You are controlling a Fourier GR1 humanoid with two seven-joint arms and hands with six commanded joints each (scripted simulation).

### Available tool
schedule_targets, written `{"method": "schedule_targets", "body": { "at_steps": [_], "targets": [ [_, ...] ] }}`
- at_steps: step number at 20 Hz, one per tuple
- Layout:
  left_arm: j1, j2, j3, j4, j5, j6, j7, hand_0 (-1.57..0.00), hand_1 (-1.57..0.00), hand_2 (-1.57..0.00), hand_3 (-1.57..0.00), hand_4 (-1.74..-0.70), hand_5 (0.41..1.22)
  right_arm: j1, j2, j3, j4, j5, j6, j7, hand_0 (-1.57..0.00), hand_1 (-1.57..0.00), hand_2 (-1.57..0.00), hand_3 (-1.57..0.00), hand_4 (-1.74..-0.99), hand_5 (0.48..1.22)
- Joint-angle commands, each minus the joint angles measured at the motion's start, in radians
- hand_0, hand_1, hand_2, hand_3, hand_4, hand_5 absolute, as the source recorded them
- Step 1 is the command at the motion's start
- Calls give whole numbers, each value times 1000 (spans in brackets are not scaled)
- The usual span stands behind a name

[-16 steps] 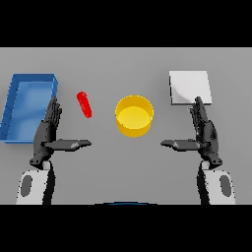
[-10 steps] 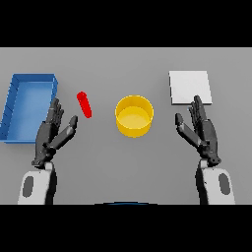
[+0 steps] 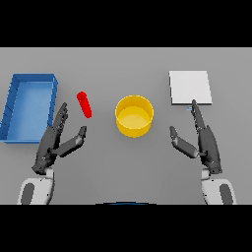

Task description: Pick up the red beaker and tilt it to pour out 1 green nut into yellow bowl. Pick up the yellow bowl and place it on the metallic measuring scale.

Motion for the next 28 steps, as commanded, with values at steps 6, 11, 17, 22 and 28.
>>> {"method": "schedule_targets", "body": {
  "at_steps": [6, 11, 17, 22, 28],
  "targets": [
    [-150, -14, 34, 163, 14, -4, -18, 1, 1, 1, 1, -1377, 738, 8, 15, -3, -14, -34, 14, -15, 1, 1, 1, 1, -1304, 678],
    [-272, -27, 78, 361, -6, 33, -33, 1, 1, 1, 1, -1359, 726, 10, 14, -9, -9, -41, 16, -12, 1, 1, 1, 1, -1331, 686],
    [-387, -31, 121, 519, 8, 33, -77, 1, 1, 1, 1, -1323, 712, 0, 18, -15, -8, -51, 16, 14, 1, 1, 1, 1, -1338, 688],
    [-478, -19, 143, 606, 9, 28, -81, 1, 1, 1, 1, -1311, 703, 3, 5, -30, -1, -71, 29, -8, 1, 1, 1, 1, -1329, 684],
    [-532, -35, 155, 687, 11, 28, -159, 1, 1, 1, 1, -1363, 735, 16, 11, -19, -19, -52, 16, 3, 1, 1, 1, 1, -1298, 682]
  ]
}}
